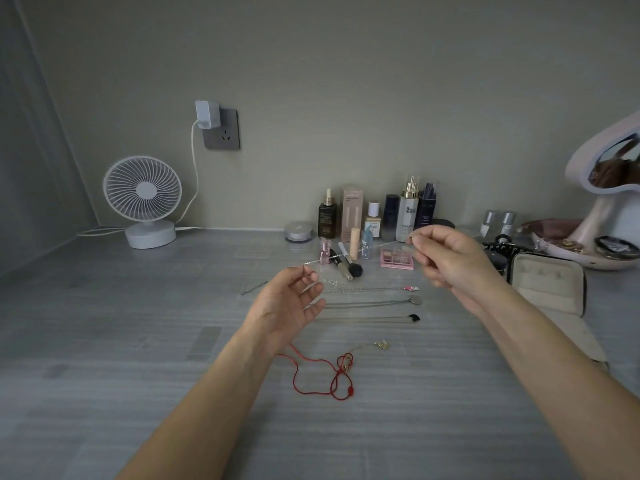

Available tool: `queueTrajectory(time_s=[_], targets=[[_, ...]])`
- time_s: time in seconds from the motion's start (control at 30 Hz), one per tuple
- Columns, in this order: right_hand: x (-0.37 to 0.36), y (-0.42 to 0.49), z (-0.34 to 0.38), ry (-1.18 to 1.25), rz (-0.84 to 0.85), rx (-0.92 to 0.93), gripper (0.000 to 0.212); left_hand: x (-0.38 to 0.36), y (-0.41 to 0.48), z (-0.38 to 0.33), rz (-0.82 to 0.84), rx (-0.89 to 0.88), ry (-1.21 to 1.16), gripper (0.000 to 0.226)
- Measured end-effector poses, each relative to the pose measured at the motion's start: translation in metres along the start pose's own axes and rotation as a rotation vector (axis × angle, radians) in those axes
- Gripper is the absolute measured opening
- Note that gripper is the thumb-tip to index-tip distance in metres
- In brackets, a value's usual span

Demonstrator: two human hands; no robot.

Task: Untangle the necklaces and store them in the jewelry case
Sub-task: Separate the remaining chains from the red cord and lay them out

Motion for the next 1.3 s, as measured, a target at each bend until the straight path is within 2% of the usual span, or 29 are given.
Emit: queueTrajectory(time_s=[0.17, 0.43, 0.57, 0.93, 1.0, 1.2, 1.3], targets=[[-0.001, 0.001, 0.001, -0.07, -0.005, 0.019, 0.014, 0.0, 0.001, 0.001, -0.002, 0.004, 0.026, 0.021], [-0.023, -0.007, -0.01, -0.036, 0.081, -0.022, 0.012, -0.007, -0.002, 0.009, 0.091, -0.059, 0.225, 0.009], [-0.032, -0.009, -0.016, -0.021, 0.077, -0.017, 0.011, -0.006, -0.001, 0.011, 0.069, -0.071, 0.282, 0.008], [-0.026, -0.005, -0.009, 0.209, 0.022, 0.001, 0.014, 0.0, 0.0, 0.017, 0.044, -0.034, 0.508, 0.01], [-0.025, -0.004, -0.01, 0.131, 0.031, 0.009, 0.014, 0.002, 0.002, 0.017, 0.037, -0.035, 0.458, 0.01], [-0.043, -0.009, -0.038, -0.389, 0.151, 0.078, 0.029, 0.001, 0.002, 0.016, 0.045, -0.028, 0.362, 0.011], [-0.057, -0.013, -0.056, -0.494, 0.246, 0.053, 0.023, 0.001, 0.002, 0.014, 0.036, -0.024, 0.335, 0.011]])
Point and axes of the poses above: each hand's wrist, its own y-axis towards the middle knuckle, its own x-axis out of the back of the hand, z = x × y, the point moved 5 cm from there along y, towards the middle knuckle, and after that the axes turned 10 degrees about y, right-handed, at the moved point
